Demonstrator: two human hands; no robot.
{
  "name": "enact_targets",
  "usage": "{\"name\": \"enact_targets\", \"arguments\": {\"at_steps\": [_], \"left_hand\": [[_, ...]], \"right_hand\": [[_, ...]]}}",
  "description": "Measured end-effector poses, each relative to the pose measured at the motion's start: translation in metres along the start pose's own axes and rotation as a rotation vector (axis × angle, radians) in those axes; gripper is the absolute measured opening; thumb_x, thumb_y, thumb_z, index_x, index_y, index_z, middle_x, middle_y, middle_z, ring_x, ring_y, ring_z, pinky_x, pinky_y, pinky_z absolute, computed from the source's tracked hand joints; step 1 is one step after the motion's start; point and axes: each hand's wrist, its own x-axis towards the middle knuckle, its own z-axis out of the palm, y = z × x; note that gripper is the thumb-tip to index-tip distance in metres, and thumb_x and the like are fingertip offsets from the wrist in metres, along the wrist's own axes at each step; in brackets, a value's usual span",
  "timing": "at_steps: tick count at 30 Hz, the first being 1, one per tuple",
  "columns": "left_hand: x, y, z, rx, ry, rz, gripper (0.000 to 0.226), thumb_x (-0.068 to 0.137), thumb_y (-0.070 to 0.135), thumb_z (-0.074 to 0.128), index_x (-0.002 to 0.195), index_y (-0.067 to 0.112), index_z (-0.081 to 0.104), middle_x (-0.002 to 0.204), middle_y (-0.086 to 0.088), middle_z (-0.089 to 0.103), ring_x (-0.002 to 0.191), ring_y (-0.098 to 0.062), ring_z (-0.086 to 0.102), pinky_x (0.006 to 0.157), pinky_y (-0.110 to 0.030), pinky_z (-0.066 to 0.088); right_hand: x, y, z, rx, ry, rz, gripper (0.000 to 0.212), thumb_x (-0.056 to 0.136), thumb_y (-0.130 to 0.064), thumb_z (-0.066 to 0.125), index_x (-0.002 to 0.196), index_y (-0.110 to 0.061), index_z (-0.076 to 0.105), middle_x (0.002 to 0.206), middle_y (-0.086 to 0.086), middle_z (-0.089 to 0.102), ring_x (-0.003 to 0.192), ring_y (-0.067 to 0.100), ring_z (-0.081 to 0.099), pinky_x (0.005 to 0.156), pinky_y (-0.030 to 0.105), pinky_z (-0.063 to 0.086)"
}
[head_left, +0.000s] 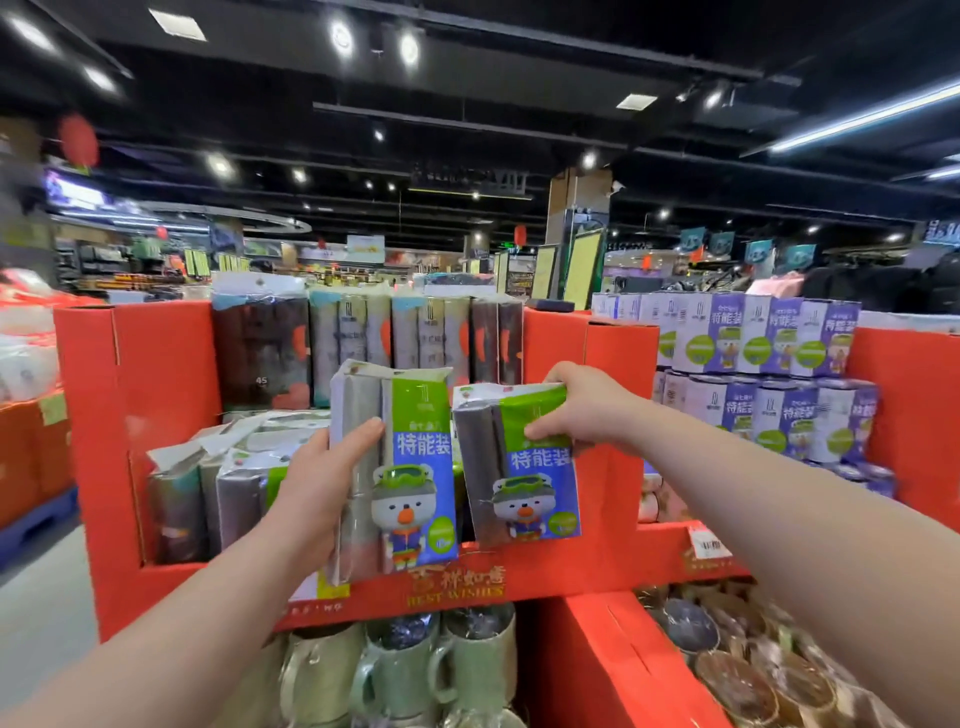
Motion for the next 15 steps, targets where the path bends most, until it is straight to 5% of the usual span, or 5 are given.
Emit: {"name": "enact_targets", "arguments": {"at_steps": [5, 11, 15], "left_hand": [[0.008, -0.004, 0.000, -0.023, 0.016, 0.010, 0.031, 0.089, 0.027, 0.064, 0.115, 0.010, 0.065, 0.103, -0.019, 0.072, 0.092, -0.037, 0.069, 0.085, -0.058, 0.053], [0.017, -0.006, -0.001, -0.080, 0.044, 0.001, 0.027, 0.092, 0.023, 0.060, 0.114, 0.009, 0.064, 0.099, -0.019, 0.072, 0.078, -0.031, 0.070, 0.062, -0.041, 0.060], [0.028, -0.007, -0.007, -0.094, 0.089, 0.001, 0.039, 0.089, 0.028, 0.063, 0.123, 0.008, 0.061, 0.109, -0.019, 0.070, 0.090, -0.035, 0.070, 0.075, -0.050, 0.058]], "right_hand": [[0.014, 0.002, 0.007, -0.134, 0.072, -0.027, 0.051, 0.076, -0.024, 0.079, 0.114, -0.008, 0.049, 0.113, 0.011, 0.057, 0.101, 0.028, 0.060, 0.079, 0.041, 0.053], [0.033, 0.003, 0.014, -0.120, 0.142, -0.113, 0.044, 0.080, -0.025, 0.075, 0.113, -0.007, 0.051, 0.112, 0.011, 0.060, 0.094, 0.026, 0.054, 0.072, 0.031, 0.040], [0.044, 0.001, 0.016, -0.099, 0.129, -0.198, 0.047, 0.082, -0.025, 0.074, 0.120, -0.009, 0.051, 0.110, 0.008, 0.057, 0.099, 0.026, 0.055, 0.071, 0.028, 0.036]]}}
